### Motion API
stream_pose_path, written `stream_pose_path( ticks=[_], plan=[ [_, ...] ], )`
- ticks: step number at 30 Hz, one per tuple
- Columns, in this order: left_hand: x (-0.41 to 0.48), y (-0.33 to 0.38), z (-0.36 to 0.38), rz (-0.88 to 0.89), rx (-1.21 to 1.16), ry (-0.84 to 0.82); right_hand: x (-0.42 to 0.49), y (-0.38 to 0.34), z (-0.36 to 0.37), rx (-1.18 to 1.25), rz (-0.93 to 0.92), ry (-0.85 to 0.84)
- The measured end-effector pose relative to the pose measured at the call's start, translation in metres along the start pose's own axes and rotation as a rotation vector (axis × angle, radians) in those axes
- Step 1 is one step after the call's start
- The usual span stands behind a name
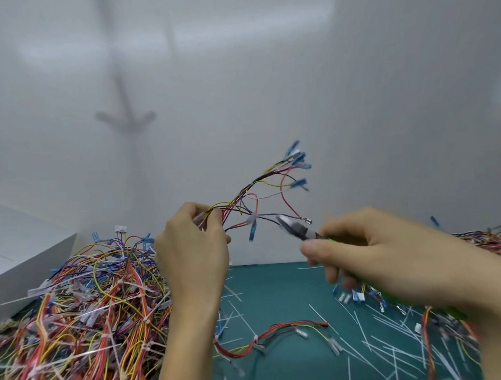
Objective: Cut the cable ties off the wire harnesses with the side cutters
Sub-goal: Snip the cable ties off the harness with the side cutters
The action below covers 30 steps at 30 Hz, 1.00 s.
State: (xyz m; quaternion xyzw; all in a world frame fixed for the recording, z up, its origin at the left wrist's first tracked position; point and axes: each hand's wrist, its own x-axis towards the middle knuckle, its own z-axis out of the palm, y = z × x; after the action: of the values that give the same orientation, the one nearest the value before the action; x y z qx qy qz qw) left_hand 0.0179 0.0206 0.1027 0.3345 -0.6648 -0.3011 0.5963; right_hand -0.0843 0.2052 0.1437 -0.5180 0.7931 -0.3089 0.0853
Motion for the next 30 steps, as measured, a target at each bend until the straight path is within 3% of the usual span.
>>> stream_pose_path(
  ticks=[5,12,16,23,30],
  plan=[
    [-0.003,0.002,0.005,0.130,-0.006,-0.086,0.008,-0.011,0.013,-0.074,-0.099,0.318],
    [-0.008,0.006,0.010,0.347,-0.063,-0.184,0.022,-0.009,0.027,-0.084,-0.047,0.520],
    [-0.009,0.009,0.009,0.460,-0.042,-0.204,0.023,-0.004,0.027,-0.229,0.019,0.529],
    [-0.008,0.010,0.006,0.587,0.054,-0.218,0.018,-0.002,0.022,-0.260,0.022,0.463],
    [-0.007,0.009,0.007,0.718,0.081,-0.223,0.019,0.005,0.013,-0.041,0.039,0.453]
  ],
)
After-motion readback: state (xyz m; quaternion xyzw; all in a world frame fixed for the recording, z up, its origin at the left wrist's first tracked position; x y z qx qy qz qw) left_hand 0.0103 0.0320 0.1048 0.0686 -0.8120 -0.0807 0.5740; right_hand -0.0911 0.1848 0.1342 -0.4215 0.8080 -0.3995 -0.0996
